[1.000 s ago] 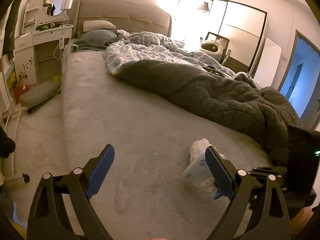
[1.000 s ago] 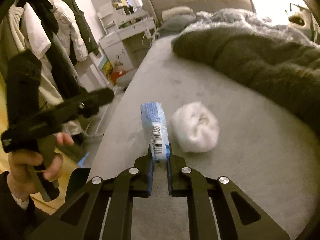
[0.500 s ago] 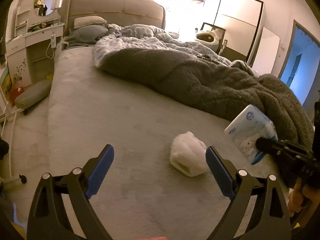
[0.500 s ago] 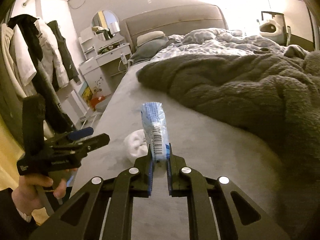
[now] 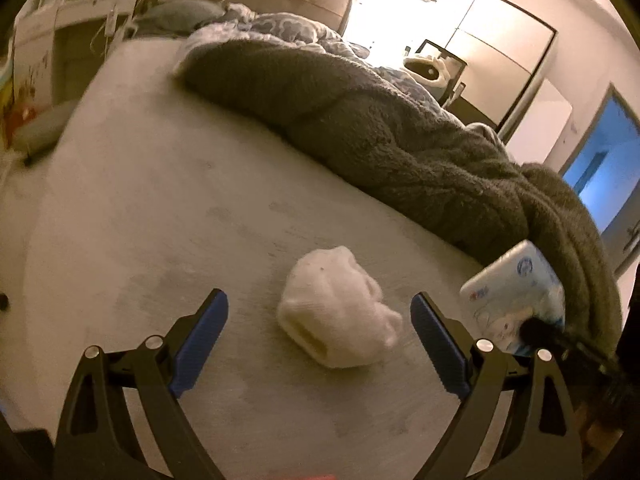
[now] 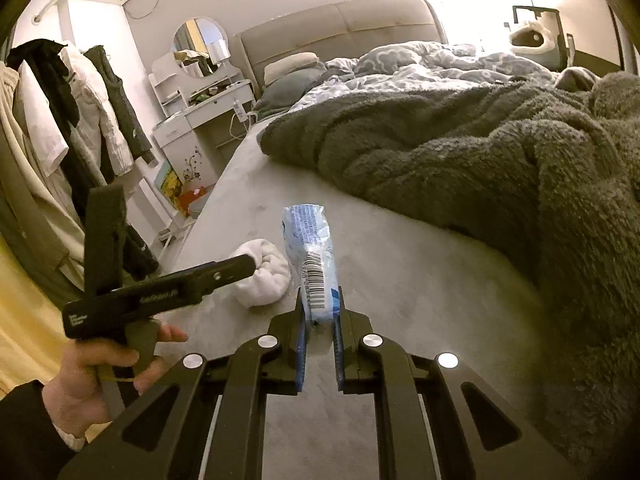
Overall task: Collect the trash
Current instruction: 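Grasp the white cloth with the left gripper while the right holds the package, then carry the white cloth and the package over the black bin with both grippers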
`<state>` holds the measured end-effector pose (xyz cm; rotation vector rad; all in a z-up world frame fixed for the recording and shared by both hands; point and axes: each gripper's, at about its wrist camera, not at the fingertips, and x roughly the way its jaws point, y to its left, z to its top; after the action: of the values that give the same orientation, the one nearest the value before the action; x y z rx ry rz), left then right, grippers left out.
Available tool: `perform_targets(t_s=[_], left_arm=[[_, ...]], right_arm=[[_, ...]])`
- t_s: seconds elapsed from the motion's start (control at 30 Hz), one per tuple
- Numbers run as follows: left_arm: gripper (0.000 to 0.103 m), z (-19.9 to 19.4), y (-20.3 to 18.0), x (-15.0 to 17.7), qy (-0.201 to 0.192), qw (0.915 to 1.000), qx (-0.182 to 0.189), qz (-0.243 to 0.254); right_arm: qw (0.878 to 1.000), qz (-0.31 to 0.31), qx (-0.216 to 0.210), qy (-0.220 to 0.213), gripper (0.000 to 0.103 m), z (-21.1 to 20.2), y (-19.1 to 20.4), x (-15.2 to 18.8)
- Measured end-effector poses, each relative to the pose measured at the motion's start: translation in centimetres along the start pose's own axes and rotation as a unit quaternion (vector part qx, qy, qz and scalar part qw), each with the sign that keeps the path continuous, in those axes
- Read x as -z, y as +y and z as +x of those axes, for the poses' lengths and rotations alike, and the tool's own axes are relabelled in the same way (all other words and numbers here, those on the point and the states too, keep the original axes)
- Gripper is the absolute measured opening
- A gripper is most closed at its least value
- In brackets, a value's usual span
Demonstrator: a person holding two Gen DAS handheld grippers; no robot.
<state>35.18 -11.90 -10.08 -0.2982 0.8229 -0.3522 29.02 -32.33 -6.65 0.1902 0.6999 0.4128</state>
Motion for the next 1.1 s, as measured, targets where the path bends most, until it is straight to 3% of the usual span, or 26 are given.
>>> perform_targets(t_s=[0.13, 0.27, 0.4, 0.47, 0.83, 1.1], left_arm=[[0.081, 0.8, -0.5, 0.3, 0.008, 0.9999, 0.000, -0.010], [0.063, 1.5, -1.4, 0.6, 0.014, 0.9999, -0.008, -0.002], [0.045, 1.3, -2.4, 0.8, 0.004, 0.9997, -0.018, 0.015], [0.042, 1.1, -2.8, 0.9, -0.001, 0.9995, -0.023, 0.022], [0.036, -2.8, -4.7, 2.4, -0.026, 0.9962, -0.044, 0.070], [0.036, -7.3, -5.0, 5.4, -0.036, 0.9898, -0.096, 0.099]], right_arm=[[1.000, 0.002, -0.001, 0.002, 0.011, -0.4, -0.7, 0.2], [1.000, 0.011, -0.016, 0.006, 0.011, -0.7, -1.2, 0.2], [1.000, 0.018, -0.018, 0.007, 0.011, -1.1, -1.8, 0.3], [1.000, 0.020, -0.017, 0.006, 0.011, -1.4, -1.8, 0.3], [0.999, 0.014, -0.033, 0.000, 0.011, -2.3, -0.6, -0.1], [0.998, 0.000, -0.063, -0.010, 0.011, -3.7, 1.8, -0.4]])
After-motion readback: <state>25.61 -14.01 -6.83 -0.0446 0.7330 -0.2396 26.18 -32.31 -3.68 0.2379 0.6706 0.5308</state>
